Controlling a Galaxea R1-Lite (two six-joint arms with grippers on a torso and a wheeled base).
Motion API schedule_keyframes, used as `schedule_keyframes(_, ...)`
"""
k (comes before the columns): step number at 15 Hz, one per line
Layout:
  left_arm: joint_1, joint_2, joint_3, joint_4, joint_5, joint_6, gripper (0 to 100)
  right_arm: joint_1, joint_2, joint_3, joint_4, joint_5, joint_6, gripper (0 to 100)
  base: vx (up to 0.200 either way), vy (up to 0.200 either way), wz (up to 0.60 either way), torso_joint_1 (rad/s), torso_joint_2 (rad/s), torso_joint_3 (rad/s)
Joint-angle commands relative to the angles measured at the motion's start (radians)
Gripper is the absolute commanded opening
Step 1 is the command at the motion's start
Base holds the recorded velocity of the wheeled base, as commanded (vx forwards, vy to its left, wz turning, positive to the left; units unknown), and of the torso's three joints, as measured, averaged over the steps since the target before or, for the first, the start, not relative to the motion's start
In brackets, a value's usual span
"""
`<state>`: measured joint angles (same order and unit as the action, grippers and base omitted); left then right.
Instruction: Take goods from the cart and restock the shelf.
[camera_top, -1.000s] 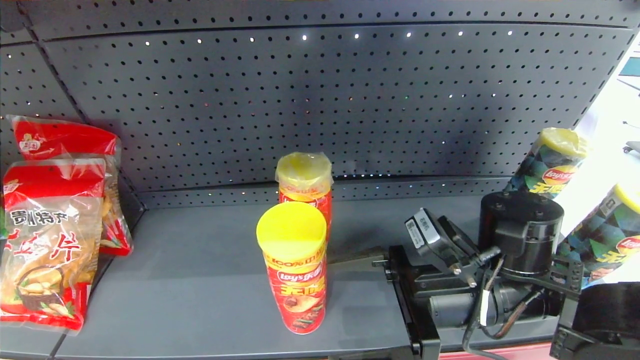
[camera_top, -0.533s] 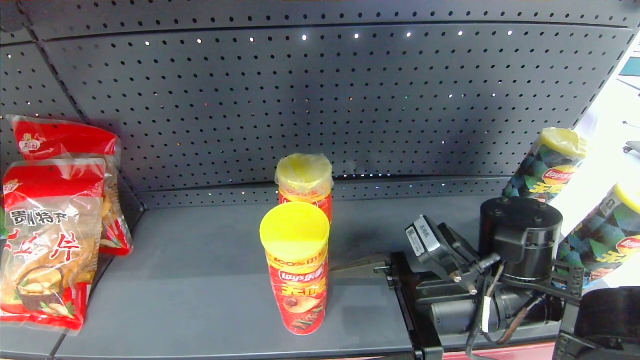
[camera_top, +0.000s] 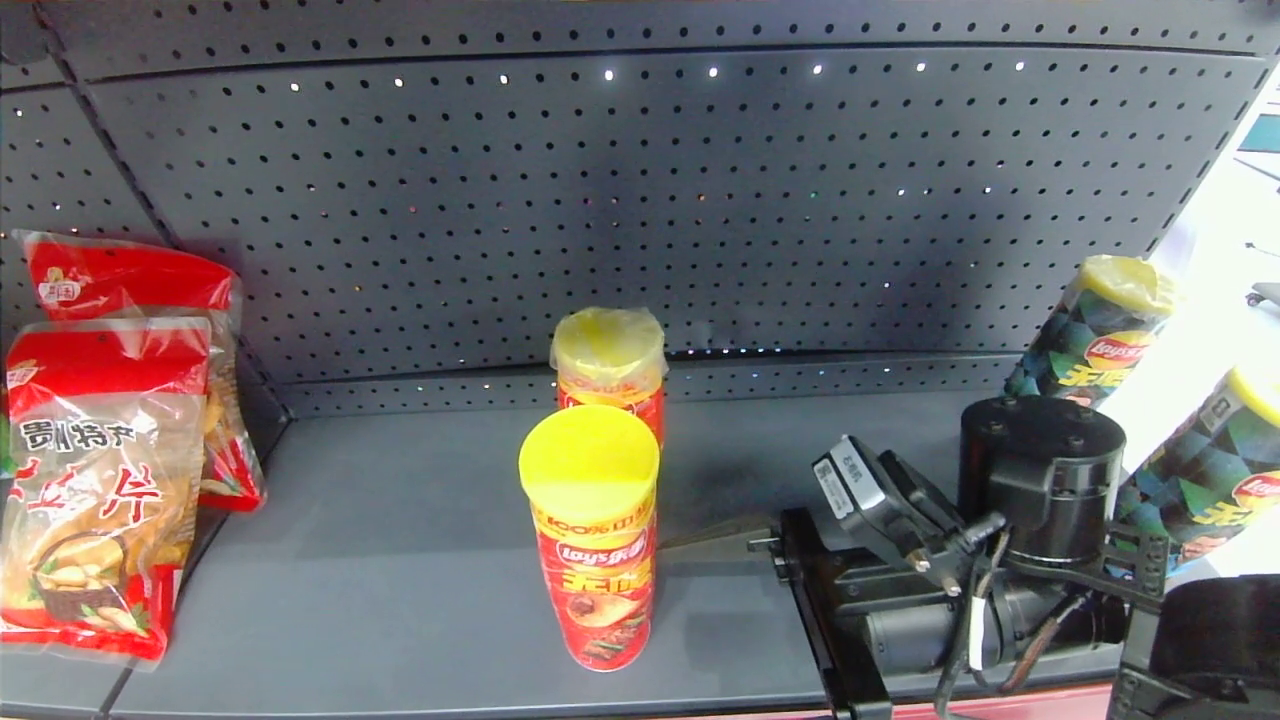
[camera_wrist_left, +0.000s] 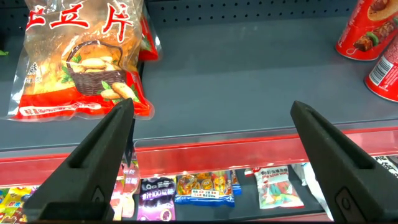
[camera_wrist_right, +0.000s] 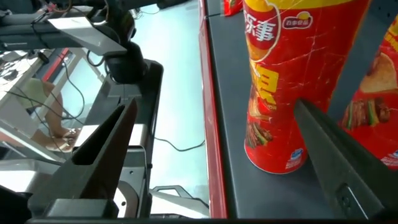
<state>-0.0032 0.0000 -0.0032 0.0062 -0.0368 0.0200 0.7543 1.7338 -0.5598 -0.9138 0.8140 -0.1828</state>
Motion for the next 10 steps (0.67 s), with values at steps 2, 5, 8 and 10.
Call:
schedule_keyframes(2, 0.000, 0.000, 0.000, 0.000, 0.000, 0.000, 100, 0.025, -0.002, 0.012, -0.005, 0.002, 0.000, 100, 0.000, 0.000, 0.00, 0.000, 0.00, 0.000)
schedule_keyframes(5, 0.000, 0.000, 0.000, 0.000, 0.000, 0.000, 100, 0.027, -0.003, 0.015, -0.019, 0.002, 0.002, 100, 0.000, 0.000, 0.00, 0.000, 0.00, 0.000)
schedule_keyframes(8, 0.000, 0.000, 0.000, 0.000, 0.000, 0.000, 100, 0.027, -0.003, 0.027, -0.020, 0.002, 0.000, 100, 0.000, 0.000, 0.00, 0.000, 0.00, 0.000)
schedule_keyframes(10, 0.000, 0.000, 0.000, 0.000, 0.000, 0.000, 100, 0.027, -0.008, 0.035, -0.022, 0.004, 0.000, 100, 0.000, 0.000, 0.00, 0.000, 0.00, 0.000)
